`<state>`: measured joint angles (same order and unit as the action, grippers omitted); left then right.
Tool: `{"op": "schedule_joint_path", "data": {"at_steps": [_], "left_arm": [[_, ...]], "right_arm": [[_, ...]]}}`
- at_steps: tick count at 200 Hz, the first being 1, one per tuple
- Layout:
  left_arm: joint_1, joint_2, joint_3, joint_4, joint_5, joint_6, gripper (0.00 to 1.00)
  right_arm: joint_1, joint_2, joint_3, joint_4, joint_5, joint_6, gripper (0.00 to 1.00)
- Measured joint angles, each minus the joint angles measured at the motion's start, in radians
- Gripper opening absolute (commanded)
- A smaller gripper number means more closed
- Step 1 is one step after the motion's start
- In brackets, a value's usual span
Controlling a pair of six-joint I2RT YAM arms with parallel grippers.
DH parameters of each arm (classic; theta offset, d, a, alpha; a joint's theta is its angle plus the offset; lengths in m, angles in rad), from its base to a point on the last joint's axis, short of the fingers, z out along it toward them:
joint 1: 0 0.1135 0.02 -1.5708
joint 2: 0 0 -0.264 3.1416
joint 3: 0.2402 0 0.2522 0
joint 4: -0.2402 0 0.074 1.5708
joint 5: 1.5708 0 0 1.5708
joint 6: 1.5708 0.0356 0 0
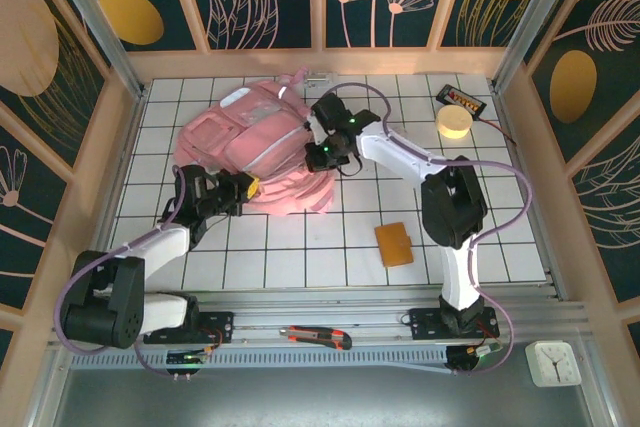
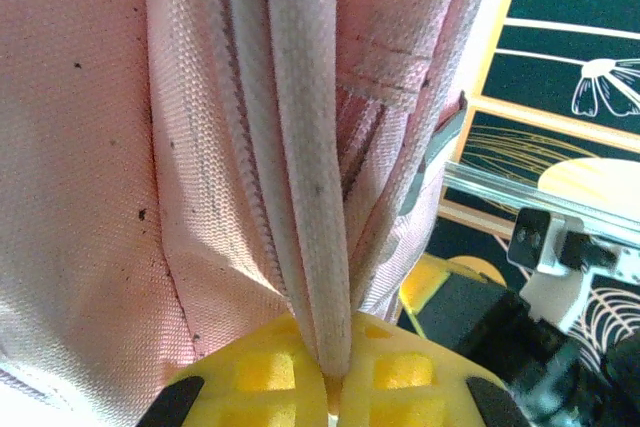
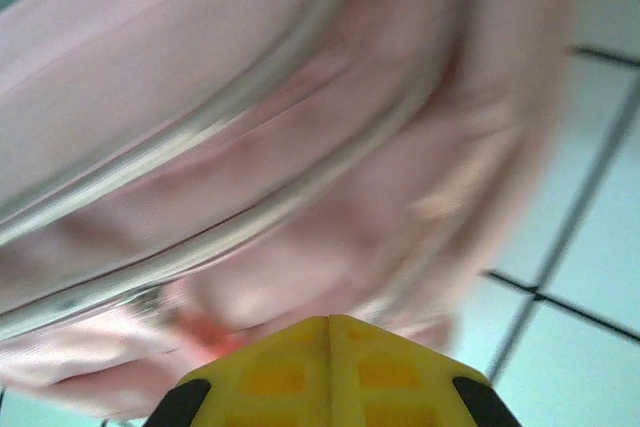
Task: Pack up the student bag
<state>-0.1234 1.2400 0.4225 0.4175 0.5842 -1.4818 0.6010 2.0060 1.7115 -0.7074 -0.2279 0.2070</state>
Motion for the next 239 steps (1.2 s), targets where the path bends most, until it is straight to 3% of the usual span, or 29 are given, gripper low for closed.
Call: {"op": "schedule_joint_path", "data": {"at_steps": [28,55,76,88,116,239], "left_arm": [[0.035,-0.025,-0.006,-0.03,0.026,0.023,0.0],[0.058,-0.017,-0.005,-0.037,0.054,0.042,0.0],[0.064,0.005,0.014,-0.059,0.074,0.064,0.0],[0.066,0.013,0.025,-0.066,0.081,0.07,0.0],[0.067,0.019,0.031,-0.072,0.082,0.076,0.0],[0.068,0.02,0.03,-0.069,0.085,0.071,0.0]], "right_arm": [[-0.071,0.0,0.005,0.008,-0.001,-0.001,0.0],[-0.039,-0.001,-0.021,0.044,-0.029,0.001,0.0],[0.016,-0.008,-0.089,0.085,-0.072,0.01,0.47],[0.051,-0.021,-0.134,0.101,-0.086,0.011,0.58],[0.106,-0.036,-0.165,0.114,-0.092,0.007,0.58],[0.109,-0.001,-0.027,0.068,-0.058,-0.046,0.5]]}}
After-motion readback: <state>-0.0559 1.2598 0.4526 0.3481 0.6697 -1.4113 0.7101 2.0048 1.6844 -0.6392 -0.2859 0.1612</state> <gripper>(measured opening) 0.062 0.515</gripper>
